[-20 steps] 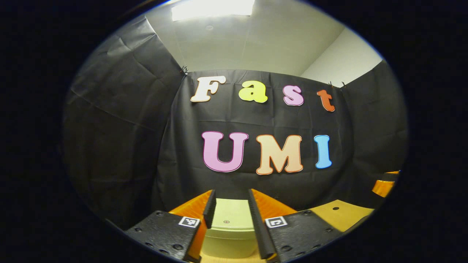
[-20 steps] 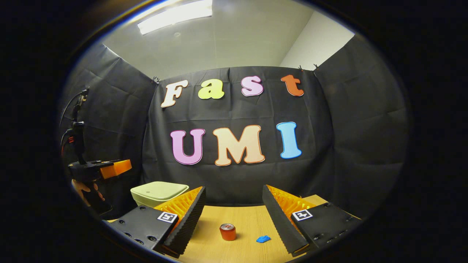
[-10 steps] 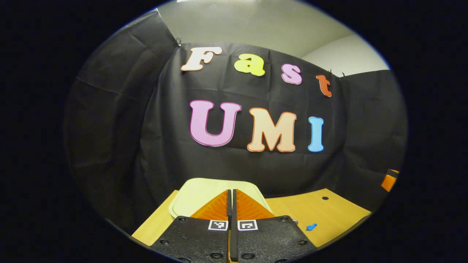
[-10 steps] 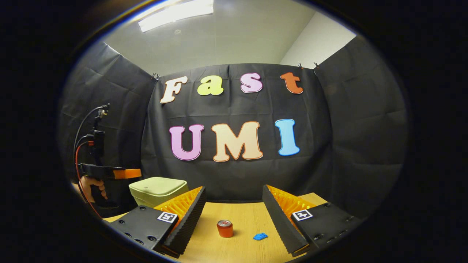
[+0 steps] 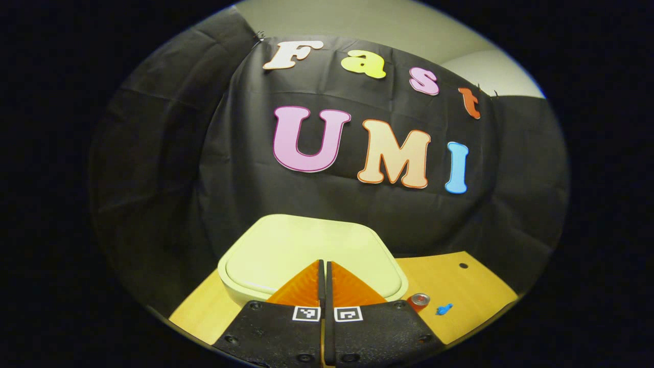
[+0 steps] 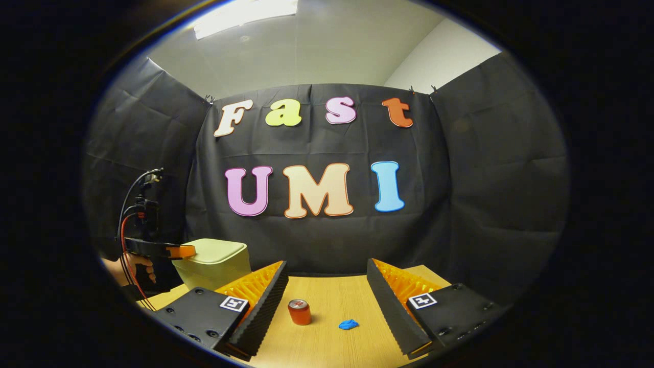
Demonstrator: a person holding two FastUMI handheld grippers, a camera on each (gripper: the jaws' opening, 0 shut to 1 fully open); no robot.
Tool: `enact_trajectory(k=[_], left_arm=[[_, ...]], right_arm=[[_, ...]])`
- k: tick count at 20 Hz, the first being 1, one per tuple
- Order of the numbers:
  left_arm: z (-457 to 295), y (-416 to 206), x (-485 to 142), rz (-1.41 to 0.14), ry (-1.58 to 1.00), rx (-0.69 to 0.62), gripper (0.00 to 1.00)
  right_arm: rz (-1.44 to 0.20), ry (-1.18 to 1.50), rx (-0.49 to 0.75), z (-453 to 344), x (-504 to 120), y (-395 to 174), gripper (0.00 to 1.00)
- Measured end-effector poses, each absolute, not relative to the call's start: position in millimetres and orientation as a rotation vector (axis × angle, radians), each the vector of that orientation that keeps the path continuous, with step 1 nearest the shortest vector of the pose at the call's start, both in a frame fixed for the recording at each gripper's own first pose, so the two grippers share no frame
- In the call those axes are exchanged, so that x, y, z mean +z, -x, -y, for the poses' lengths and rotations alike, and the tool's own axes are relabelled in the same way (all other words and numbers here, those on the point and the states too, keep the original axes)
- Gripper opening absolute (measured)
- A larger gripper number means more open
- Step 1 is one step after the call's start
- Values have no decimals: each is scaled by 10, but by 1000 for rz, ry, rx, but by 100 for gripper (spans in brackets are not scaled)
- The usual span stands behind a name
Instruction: Press the lid of the desktop garbage bin to open it, pick up the crumpled paper on the desktop and throw it into the bin, then pick up the pop can on the desktop and drop it into the bin, and finally close the garbage bin lid.
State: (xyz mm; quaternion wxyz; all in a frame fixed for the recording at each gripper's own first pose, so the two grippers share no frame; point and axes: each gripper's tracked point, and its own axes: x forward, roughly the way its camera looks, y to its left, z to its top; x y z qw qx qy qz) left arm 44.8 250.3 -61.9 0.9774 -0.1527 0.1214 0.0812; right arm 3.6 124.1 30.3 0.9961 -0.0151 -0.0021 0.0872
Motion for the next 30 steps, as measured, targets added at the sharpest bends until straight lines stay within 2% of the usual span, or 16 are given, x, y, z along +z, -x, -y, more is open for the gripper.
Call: enact_trajectory(k=[2,8,10,11,13,17,19,20,21,26,30], left_arm=[[-2504,-440,-621,-242,324,142,0],[-2412,-445,-236,-92,272,143,0],[-2373,-437,-51,-36,274,147,10],[-2367,-433,52,-9,267,153,23],[-2365,-382,268,44,242,171,35],[-2234,-230,572,114,189,200,82],[-2164,-144,673,135,172,228,84],[-2095,-76,701,141,166,241,90],[-2036,-12,719,140,159,251,91],[-1719,267,776,148,96,254,93],[-1634,323,764,115,57,242,92]], right_arm=[[-2,29,183,-1238,285,-39,98],[-3,30,219,-1204,309,-170,98],[-11,23,233,-1172,271,-224,98],[-13,18,239,-1159,268,-253,98],[-21,10,250,-1110,229,-329,98],[-38,-5,271,-989,162,-503,97],[-61,-18,295,-939,104,-623,97],[-81,-20,306,-927,52,-699,98],[-104,-18,311,-895,-16,-795,98],[-287,-10,339,-821,-658,-1288,98],[-396,87,303,-757,-1418,-1773,98]])
